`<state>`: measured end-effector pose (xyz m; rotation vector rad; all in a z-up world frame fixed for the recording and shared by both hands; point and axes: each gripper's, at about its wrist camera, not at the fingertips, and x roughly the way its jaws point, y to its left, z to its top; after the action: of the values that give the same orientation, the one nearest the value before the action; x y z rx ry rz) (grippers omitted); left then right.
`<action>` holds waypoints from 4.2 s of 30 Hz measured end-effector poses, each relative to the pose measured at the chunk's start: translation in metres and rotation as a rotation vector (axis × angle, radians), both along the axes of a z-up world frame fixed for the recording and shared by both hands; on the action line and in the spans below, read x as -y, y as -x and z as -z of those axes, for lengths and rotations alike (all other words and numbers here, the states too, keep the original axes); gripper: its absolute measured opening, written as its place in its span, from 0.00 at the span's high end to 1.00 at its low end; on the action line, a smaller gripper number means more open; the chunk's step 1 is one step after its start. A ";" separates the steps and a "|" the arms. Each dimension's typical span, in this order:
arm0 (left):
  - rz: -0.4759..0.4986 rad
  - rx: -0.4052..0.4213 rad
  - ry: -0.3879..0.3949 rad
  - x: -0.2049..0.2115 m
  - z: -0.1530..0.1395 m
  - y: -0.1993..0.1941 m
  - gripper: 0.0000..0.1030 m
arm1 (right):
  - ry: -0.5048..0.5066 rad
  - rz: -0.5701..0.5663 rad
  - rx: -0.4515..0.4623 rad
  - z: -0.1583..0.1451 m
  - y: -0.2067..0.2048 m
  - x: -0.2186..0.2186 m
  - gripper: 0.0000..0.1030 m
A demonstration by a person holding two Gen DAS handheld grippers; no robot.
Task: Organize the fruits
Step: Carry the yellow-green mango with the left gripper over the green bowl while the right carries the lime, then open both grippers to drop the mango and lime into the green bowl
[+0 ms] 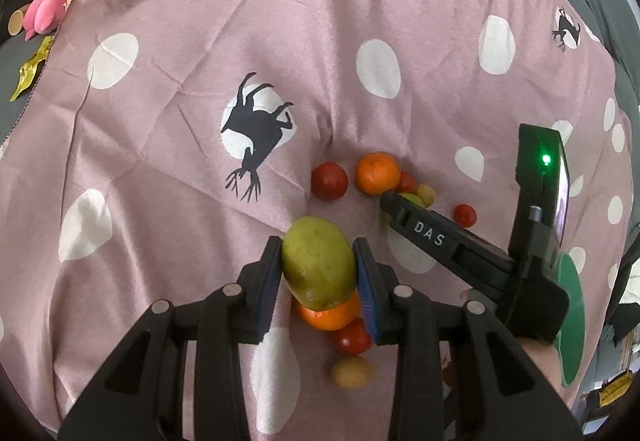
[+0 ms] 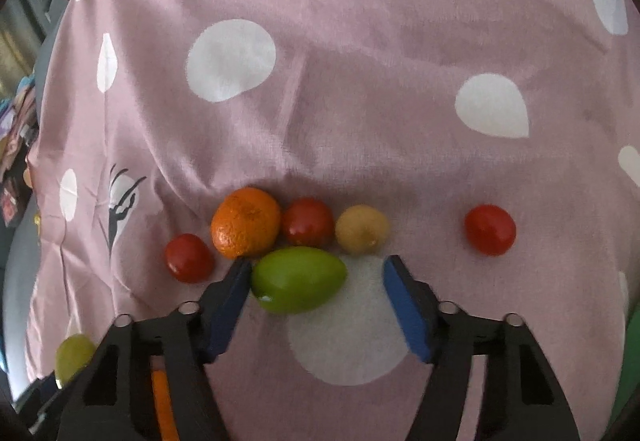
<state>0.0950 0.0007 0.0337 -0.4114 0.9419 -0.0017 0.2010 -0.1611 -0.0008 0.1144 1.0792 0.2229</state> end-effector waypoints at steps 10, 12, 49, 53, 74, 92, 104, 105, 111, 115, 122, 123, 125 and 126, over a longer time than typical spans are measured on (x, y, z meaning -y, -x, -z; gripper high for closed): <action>0.070 0.008 -0.014 0.013 -0.001 0.001 0.66 | -0.075 0.065 0.027 -0.021 0.044 0.021 0.53; 0.096 0.014 -0.022 0.019 -0.003 0.004 0.66 | -0.045 0.081 0.040 -0.028 0.060 0.025 0.53; 0.544 0.174 -0.062 0.196 -0.061 0.016 0.66 | -0.080 0.519 0.354 -0.112 0.175 0.197 0.53; 0.610 0.189 -0.049 0.226 -0.065 0.010 0.66 | -0.025 0.612 0.360 -0.114 0.187 0.220 0.53; 0.755 0.151 -0.082 0.319 -0.039 -0.001 0.66 | -0.035 0.838 0.311 -0.098 0.217 0.296 0.53; 0.831 0.155 -0.127 0.349 -0.019 0.011 0.66 | 0.004 0.890 0.268 -0.089 0.219 0.304 0.53; 0.838 0.114 -0.130 0.356 -0.001 0.006 0.66 | 0.075 0.886 0.251 -0.087 0.215 0.301 0.53; 0.842 0.111 -0.129 0.356 0.000 0.006 0.66 | 0.081 0.883 0.253 -0.088 0.215 0.300 0.53; 0.850 0.098 -0.149 0.360 0.003 0.007 0.66 | 0.068 0.848 0.265 -0.090 0.212 0.293 0.53; 0.839 0.084 -0.156 0.360 0.006 0.005 0.66 | 0.125 0.835 0.254 -0.088 0.205 0.286 0.53; 0.846 0.079 -0.152 0.361 0.006 0.006 0.66 | 0.090 0.816 0.257 -0.086 0.204 0.285 0.53; 0.843 0.078 -0.148 0.360 0.005 0.005 0.66 | 0.094 0.815 0.257 -0.087 0.203 0.285 0.53; 0.835 0.074 -0.145 0.359 0.006 0.005 0.65 | 0.100 0.815 0.259 -0.086 0.202 0.283 0.53; 0.831 0.072 -0.146 0.358 0.006 0.004 0.65 | 0.103 0.812 0.260 -0.086 0.202 0.282 0.53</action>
<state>0.0909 -0.3577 0.0280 0.1360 0.9779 -0.6949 -0.0008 -0.4436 0.0854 0.4071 0.7139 -0.5356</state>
